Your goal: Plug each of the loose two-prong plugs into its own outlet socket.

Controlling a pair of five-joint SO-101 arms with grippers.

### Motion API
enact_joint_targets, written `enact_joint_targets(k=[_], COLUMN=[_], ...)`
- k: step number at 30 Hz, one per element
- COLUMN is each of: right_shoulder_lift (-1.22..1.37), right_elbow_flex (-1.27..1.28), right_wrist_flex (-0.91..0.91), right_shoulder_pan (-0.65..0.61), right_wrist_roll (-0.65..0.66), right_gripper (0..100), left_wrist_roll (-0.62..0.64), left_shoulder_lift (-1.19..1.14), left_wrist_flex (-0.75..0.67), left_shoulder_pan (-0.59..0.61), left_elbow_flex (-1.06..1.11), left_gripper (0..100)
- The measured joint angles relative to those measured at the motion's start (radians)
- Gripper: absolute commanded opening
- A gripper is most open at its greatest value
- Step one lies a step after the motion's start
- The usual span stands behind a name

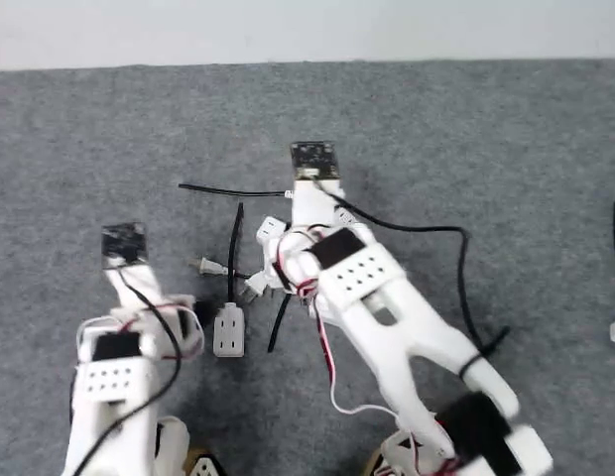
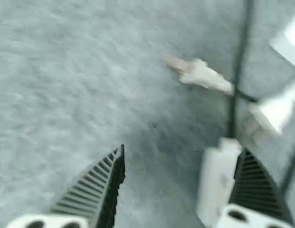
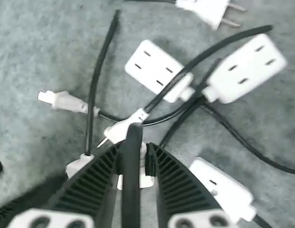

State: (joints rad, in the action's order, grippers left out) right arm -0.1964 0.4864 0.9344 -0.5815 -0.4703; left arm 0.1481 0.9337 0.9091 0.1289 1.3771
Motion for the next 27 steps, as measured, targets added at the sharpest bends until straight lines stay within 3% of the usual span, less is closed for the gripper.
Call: enact_joint_targets(k=[4,8,16,19,22,27], right_shoulder_lift=[-0.011,-0.011,-0.011,-0.011,-0.011,-0.011], right_elbow_flex=[0.015,0.023,0.023,0.023,0.023,0.023], right_wrist_flex=[0.000,0.002,0.003,0.003,0.003,0.003], right_shoulder_pan=[0.055,0.089,0.097,0.095,0.098,0.097], right_wrist_roll=[0.006,0.017,0.023,0.025,0.026,0.046], right_gripper=[0.8,0.8,0.8,0.8,0.8,0.8], left_wrist_roll=[0.000,0.002,0.078,0.097,0.107,0.107], left_shoulder_lift=[0.193,0.213,-0.158,-0.310,-0.433,-0.517], left_wrist_flex=[0.161,0.178,-0.020,-0.060,-0.103,-0.121], left_shoulder_pan=[-0.130,-0.193,-0.221,-0.221,-0.222,-0.236], left_elbow_flex=[0.014,0.046,0.031,-0.032,-0.089,-0.166], left_gripper=[34,34,33,23,1,1])
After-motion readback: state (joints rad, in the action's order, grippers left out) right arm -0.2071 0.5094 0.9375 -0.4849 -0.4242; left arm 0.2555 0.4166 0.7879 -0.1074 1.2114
